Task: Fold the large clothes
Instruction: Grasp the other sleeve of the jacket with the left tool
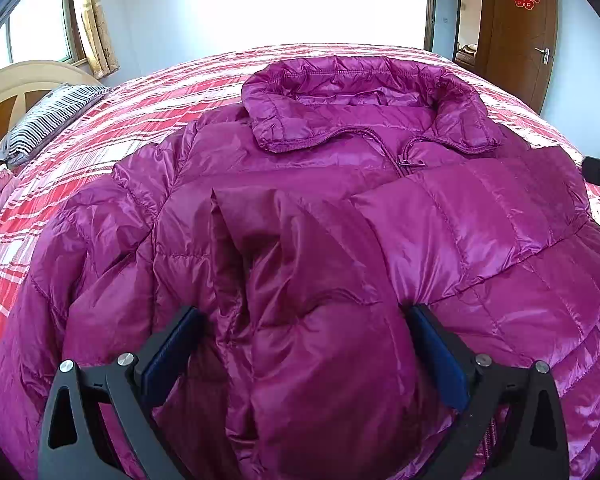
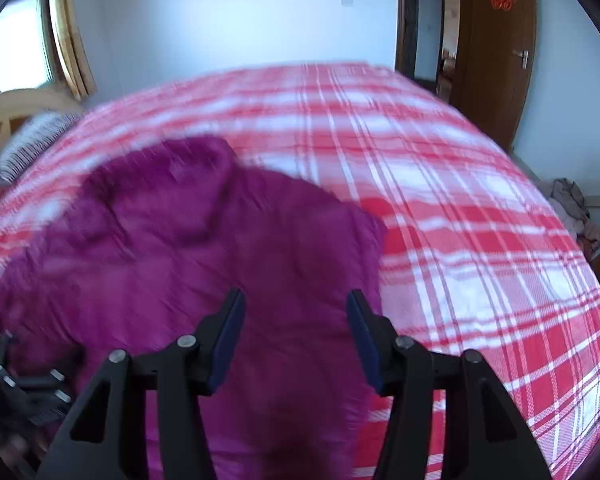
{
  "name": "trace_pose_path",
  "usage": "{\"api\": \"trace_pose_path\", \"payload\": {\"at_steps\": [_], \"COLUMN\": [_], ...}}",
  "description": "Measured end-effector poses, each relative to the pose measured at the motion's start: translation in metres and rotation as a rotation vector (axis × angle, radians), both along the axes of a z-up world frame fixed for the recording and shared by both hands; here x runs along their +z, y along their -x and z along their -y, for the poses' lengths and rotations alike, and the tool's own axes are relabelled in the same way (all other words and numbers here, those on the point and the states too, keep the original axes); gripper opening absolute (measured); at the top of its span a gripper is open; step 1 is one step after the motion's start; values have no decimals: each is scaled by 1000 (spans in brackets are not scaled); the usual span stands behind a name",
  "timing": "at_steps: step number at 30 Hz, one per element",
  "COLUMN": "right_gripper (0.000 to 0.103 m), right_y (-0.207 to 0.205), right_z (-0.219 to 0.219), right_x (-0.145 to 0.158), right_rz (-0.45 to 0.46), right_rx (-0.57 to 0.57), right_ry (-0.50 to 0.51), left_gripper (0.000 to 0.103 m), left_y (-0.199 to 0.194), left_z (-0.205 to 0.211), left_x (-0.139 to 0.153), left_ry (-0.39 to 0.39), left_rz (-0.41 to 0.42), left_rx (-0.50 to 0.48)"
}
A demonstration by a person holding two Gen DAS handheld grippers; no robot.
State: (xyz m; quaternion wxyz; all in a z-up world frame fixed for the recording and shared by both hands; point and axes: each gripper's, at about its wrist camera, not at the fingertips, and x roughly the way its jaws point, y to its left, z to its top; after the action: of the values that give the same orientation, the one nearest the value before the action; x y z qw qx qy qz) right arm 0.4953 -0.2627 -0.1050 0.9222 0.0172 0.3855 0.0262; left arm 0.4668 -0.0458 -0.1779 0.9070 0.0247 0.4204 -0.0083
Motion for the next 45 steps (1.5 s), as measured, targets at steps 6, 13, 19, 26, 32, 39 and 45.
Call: {"api": "trace_pose_path", "payload": {"at_steps": [6,13,19,26,32,39,45], "right_gripper": [65,68,69,70,70,70,70], "right_y": [-17,-14,-13,-11,-9,-8,-7], "right_z": [-44,-50,-53,-53,-52,-52,-53], "right_x": [-38,-65,-68,-69,-68,-68,-67], "right_rz": [-71,-48,-42,-35,-34,-32,-31], "right_rx": [64,55,54,56,56,56,54], "right_ry": [39,114,123,110,109,106,110], "left_gripper": [102,102,102,102,102,102,102], "left_y": [1,0,4,41,84,163,216], "left_z": [-1,-1,-12,-41,-111,-229,-286], "left_x": [0,0,5,54,90,91,61], "left_ry": [2,3,43,-59,-188,-248,-230], "left_rz": [2,-2,-33,76,168,196,100], "left_rx": [0,0,-16,24,154,421,518]}}
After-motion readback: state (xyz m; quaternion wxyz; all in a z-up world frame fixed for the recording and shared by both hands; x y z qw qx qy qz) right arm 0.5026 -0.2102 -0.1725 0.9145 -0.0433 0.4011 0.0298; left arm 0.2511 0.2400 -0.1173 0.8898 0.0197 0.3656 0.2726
